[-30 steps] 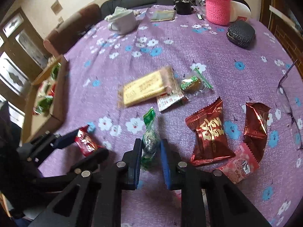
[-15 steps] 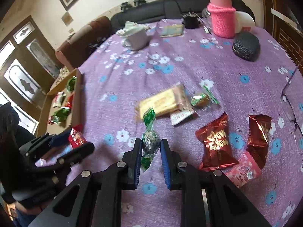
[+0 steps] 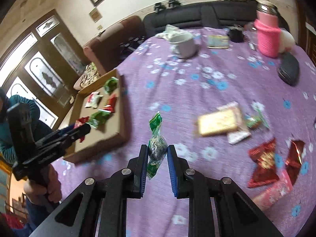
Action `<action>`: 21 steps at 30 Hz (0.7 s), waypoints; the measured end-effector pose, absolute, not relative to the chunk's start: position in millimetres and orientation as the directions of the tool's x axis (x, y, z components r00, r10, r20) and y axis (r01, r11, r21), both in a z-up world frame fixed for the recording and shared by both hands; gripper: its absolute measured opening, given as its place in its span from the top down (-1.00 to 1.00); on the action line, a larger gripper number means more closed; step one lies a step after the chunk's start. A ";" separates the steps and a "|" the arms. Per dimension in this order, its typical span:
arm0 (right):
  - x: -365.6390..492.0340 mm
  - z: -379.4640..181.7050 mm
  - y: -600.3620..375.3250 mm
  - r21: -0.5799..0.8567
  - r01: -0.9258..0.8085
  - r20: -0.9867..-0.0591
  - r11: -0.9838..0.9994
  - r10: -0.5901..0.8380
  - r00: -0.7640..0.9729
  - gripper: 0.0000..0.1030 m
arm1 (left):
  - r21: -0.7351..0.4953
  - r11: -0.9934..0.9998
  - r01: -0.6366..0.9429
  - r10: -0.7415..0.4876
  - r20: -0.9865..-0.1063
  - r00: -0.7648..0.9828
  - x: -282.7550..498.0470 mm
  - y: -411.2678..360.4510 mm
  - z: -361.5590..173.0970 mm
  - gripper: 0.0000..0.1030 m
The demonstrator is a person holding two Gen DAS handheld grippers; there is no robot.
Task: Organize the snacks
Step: 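Carry the red packet and green candy over the cardboard box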
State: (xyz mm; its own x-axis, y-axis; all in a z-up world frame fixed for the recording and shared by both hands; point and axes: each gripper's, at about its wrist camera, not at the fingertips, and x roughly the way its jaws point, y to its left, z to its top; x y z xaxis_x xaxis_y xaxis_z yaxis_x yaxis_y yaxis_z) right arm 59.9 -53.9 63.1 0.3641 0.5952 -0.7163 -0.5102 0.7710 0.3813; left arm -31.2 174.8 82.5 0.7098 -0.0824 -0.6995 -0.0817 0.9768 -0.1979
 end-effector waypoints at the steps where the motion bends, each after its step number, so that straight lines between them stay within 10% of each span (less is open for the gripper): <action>1: 60.1 66.7 -42.9 0.389 -0.520 -0.712 0.760 0.606 0.353 0.58 | -0.207 0.973 -0.102 -0.074 -0.700 0.710 -33.6 184.7 80.6 0.00; 21: 66.1 24.4 99.7 0.418 -0.588 -0.731 0.692 0.641 0.235 0.57 | -0.173 0.948 -0.268 0.061 -0.727 0.684 -47.3 244.3 37.6 -0.01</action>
